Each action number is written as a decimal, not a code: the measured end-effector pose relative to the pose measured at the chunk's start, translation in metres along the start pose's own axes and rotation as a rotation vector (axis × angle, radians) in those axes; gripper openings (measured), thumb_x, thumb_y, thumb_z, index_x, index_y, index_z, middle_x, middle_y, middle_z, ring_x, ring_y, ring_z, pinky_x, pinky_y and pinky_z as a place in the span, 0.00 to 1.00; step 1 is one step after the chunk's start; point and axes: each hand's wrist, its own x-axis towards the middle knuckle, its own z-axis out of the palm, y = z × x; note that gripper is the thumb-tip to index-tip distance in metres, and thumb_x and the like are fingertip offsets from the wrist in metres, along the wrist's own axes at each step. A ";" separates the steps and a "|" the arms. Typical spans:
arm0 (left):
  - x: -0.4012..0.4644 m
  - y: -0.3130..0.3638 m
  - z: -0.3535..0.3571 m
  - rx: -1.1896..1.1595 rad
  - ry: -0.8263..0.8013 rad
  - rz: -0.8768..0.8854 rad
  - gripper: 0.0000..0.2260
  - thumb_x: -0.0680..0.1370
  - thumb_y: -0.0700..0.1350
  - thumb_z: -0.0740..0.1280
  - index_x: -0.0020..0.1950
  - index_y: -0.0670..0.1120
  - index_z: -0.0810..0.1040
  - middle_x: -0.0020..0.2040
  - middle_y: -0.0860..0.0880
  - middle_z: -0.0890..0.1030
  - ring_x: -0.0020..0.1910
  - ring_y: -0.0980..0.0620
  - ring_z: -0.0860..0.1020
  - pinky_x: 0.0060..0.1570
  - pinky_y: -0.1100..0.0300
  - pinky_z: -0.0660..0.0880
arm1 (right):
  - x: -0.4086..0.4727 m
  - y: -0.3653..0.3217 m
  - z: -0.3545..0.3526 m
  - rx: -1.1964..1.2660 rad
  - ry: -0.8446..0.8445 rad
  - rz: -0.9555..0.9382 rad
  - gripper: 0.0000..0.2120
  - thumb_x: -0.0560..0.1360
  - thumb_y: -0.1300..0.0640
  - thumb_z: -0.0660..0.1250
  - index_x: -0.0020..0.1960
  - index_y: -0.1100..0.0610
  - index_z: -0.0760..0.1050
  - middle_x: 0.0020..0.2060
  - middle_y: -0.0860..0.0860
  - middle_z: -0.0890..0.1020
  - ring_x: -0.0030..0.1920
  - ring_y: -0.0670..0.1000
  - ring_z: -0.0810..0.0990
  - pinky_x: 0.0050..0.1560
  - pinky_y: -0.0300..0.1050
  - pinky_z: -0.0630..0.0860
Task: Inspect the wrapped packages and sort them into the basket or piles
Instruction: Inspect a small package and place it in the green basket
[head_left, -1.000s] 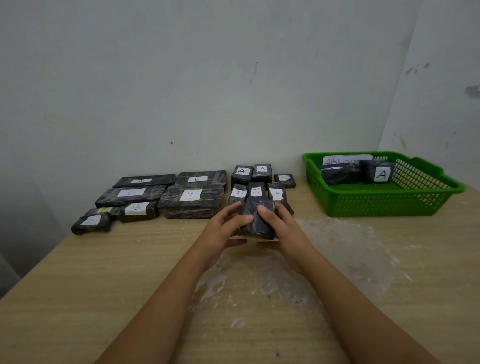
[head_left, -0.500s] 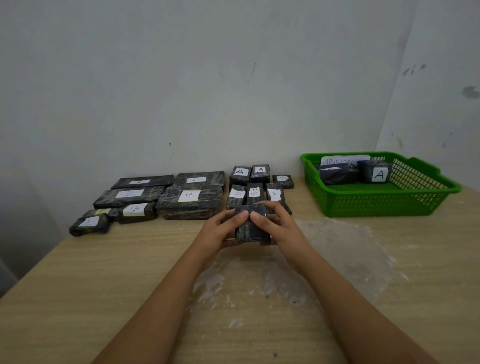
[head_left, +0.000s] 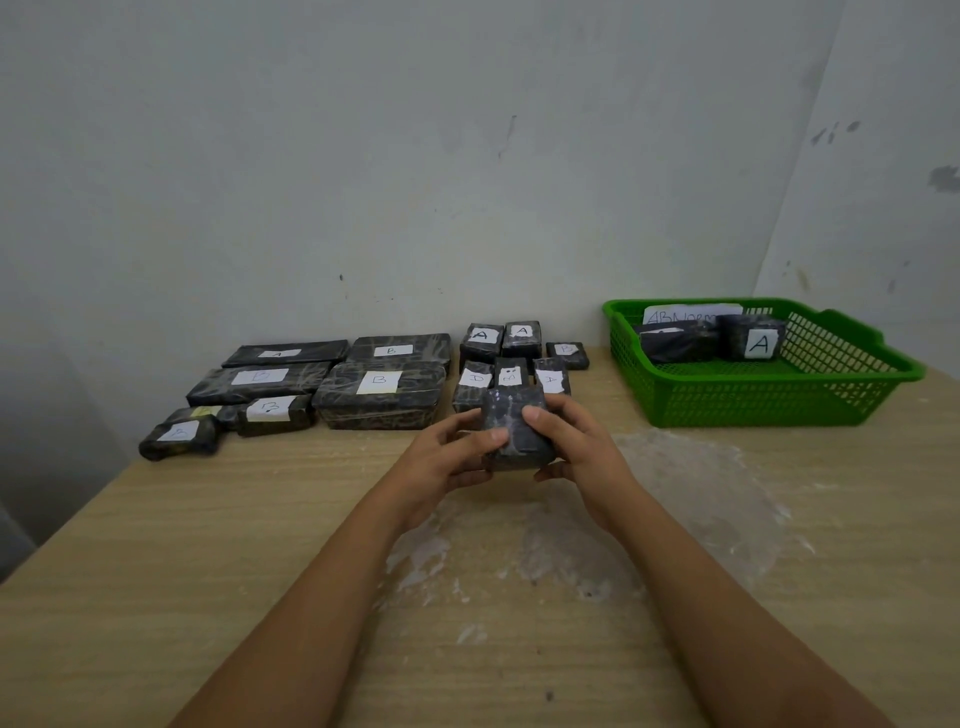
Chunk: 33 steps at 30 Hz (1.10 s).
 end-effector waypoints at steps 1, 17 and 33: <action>0.001 -0.002 0.000 -0.003 -0.002 0.003 0.39 0.63 0.57 0.80 0.70 0.45 0.77 0.63 0.42 0.83 0.56 0.45 0.85 0.51 0.56 0.81 | 0.000 0.000 -0.002 -0.004 -0.004 0.006 0.31 0.65 0.36 0.74 0.63 0.51 0.78 0.54 0.55 0.85 0.48 0.52 0.86 0.37 0.47 0.80; 0.002 -0.001 -0.003 -0.019 -0.003 0.038 0.40 0.59 0.52 0.82 0.70 0.46 0.77 0.60 0.44 0.85 0.58 0.46 0.84 0.56 0.50 0.82 | -0.001 -0.003 -0.009 -0.019 -0.090 -0.031 0.32 0.60 0.40 0.78 0.60 0.51 0.78 0.51 0.53 0.86 0.48 0.51 0.85 0.41 0.47 0.78; -0.008 0.013 0.000 -0.113 -0.076 -0.090 0.26 0.71 0.51 0.76 0.69 0.53 0.76 0.62 0.43 0.83 0.50 0.43 0.85 0.46 0.50 0.81 | -0.005 -0.007 -0.013 -0.027 -0.281 -0.180 0.33 0.65 0.49 0.80 0.67 0.38 0.76 0.72 0.44 0.73 0.71 0.46 0.74 0.61 0.49 0.79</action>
